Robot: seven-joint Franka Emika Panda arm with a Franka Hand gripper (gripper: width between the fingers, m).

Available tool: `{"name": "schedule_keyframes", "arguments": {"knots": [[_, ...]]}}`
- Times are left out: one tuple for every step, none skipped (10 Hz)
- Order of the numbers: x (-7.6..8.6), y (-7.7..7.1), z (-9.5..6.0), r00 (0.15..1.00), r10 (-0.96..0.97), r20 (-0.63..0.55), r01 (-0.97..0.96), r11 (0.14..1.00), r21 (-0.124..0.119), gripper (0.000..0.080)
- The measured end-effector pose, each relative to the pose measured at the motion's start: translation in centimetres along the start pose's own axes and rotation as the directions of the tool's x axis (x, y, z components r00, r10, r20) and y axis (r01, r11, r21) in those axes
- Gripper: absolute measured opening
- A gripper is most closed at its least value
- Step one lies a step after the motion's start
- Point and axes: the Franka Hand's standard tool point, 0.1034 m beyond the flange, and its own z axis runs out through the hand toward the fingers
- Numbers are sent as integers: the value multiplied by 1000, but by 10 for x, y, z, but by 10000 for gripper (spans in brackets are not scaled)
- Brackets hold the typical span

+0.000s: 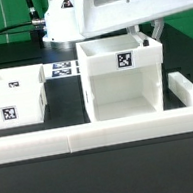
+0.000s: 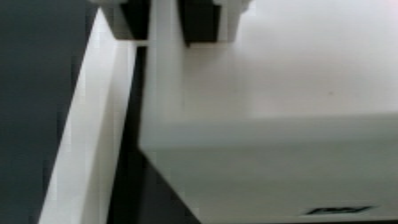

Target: Assemble drawer

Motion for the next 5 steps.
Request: {"name": "schedule_keyframes", "arguments": {"knots": [[0, 0, 0, 1000, -4, -1, 4, 1000, 0, 39], [0, 0, 0, 1000, -4, -1, 4, 1000, 0, 40], [1, -1, -1, 998, 61, -5, -61, 998, 2, 40], [2, -2, -1, 994, 104, -8, -104, 995, 3, 41], [3, -3, -1, 984, 175, -12, -175, 984, 7, 41]]}}
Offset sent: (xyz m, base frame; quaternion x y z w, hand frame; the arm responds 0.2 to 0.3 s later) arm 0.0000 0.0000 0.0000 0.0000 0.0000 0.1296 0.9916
